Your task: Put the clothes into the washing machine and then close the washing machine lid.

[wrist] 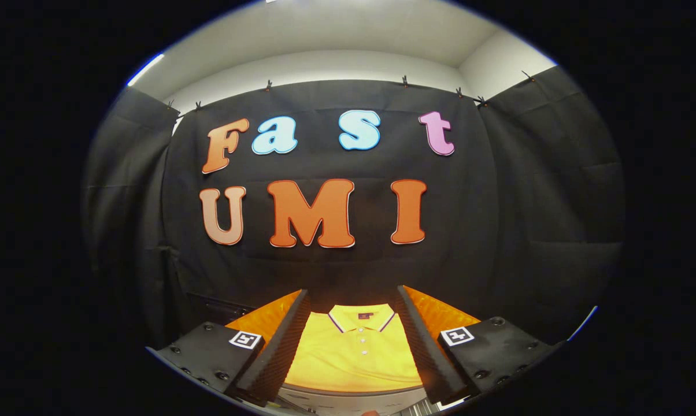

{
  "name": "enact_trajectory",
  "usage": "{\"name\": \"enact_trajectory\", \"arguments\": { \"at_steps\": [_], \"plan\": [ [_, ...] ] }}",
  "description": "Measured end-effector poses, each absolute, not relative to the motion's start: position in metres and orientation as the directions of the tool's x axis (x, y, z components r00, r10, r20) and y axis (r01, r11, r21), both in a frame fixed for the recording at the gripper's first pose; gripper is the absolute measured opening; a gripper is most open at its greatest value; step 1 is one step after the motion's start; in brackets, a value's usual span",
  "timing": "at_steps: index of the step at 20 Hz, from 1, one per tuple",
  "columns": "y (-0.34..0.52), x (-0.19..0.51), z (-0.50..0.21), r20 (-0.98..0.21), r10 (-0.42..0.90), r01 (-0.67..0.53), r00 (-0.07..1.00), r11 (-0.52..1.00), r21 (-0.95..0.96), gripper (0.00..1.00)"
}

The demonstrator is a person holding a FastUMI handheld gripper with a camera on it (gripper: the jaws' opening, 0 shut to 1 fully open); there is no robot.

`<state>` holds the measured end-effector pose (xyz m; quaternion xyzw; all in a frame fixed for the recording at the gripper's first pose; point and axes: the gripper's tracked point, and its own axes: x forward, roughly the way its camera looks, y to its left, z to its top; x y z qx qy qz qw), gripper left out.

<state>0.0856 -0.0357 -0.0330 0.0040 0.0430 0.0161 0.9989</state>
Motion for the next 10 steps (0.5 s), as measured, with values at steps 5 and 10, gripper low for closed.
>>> {"name": "enact_trajectory", "arguments": {
  "at_steps": [5,10],
  "plan": [
    [-0.044,0.142,-0.078,-0.186,0.035,-0.038,0.982,0.999,-0.012,0.97],
    [-0.053,0.197,-0.147,-0.323,0.028,-0.022,0.946,0.999,0.025,0.97]
  ]
}}
